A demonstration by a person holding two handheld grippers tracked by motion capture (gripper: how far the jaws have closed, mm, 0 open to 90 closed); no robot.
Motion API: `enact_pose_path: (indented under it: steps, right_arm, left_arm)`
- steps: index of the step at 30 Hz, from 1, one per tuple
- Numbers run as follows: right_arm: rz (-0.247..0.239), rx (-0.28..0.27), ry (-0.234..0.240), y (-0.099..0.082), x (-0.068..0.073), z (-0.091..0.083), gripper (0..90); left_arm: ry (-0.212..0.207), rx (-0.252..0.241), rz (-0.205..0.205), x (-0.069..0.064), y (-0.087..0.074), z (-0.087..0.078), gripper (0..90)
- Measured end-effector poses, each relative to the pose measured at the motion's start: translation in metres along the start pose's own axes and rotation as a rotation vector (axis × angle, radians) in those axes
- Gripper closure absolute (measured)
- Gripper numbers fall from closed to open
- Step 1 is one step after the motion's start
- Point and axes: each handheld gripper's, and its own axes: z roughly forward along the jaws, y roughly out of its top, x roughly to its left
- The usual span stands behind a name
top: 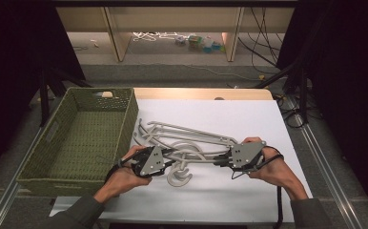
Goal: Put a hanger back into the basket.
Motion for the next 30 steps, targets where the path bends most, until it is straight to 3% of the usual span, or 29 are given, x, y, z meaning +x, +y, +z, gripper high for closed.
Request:
enact_pose_path:
  steps: [4,5,10,13,16,18,20,22,23,24,25,26,27,30]
  right_arm:
    - [0.016,-0.023,0.024,-0.004,-0.001,0.000,82.4]
    - [0.023,-0.026,0.031,-0.005,-0.001,-0.001,82.2]
    - [0.040,-0.043,0.032,-0.009,-0.003,-0.006,80.2]
    - [0.066,-0.044,0.030,-0.013,-0.004,-0.007,79.6]
    - [0.092,-0.054,0.021,-0.018,-0.006,-0.008,78.4]
    - [0.109,-0.064,0.013,-0.018,-0.006,-0.009,77.7]
    - [0.110,-0.066,0.005,-0.018,-0.007,-0.009,76.9]
    - [0.188,-0.084,-0.050,-0.017,-0.009,-0.011,59.2]
    - [0.229,-0.099,-0.067,-0.017,-0.010,-0.012,53.3]
    - [0.266,-0.116,-0.089,-0.015,-0.010,-0.014,46.6]
    - [0.266,-0.116,-0.089,-0.015,-0.010,-0.014,46.6]
    - [0.375,-0.174,-0.165,-0.013,-0.011,-0.019,34.2]
    - [0.404,-0.190,-0.186,-0.012,-0.011,-0.021,31.7]
    - [0.437,-0.215,-0.262,-0.009,-0.008,-0.026,27.2]
  left_arm:
    - [-0.026,0.023,0.046,-0.003,0.005,-0.003,69.0]
    - [-0.029,0.030,0.087,-0.004,0.009,-0.005,69.9]
    - [-0.062,0.029,0.099,-0.006,0.016,-0.009,74.3]
    - [-0.104,0.022,0.098,-0.008,0.023,-0.013,77.2]
    - [-0.131,0.029,0.064,-0.009,0.028,-0.015,79.2]
    - [-0.156,0.041,-0.001,-0.008,0.031,-0.017,79.3]
    - [-0.164,0.033,-0.024,-0.007,0.033,-0.019,79.4]
    - [-0.179,0.034,-0.101,-0.003,0.033,-0.021,79.5]
    - [-0.172,0.032,-0.170,0.002,0.030,-0.023,79.5]
    - [-0.172,0.032,-0.170,0.002,0.030,-0.023,79.5]
    - [-0.174,0.024,-0.208,0.005,0.028,-0.024,79.5]
    - [-0.189,0.005,-0.301,0.011,0.025,-0.028,79.5]
    - [-0.189,0.005,-0.301,0.011,0.025,-0.028,79.5]
    - [-0.212,-0.026,-0.452,0.022,0.020,-0.038,79.5]
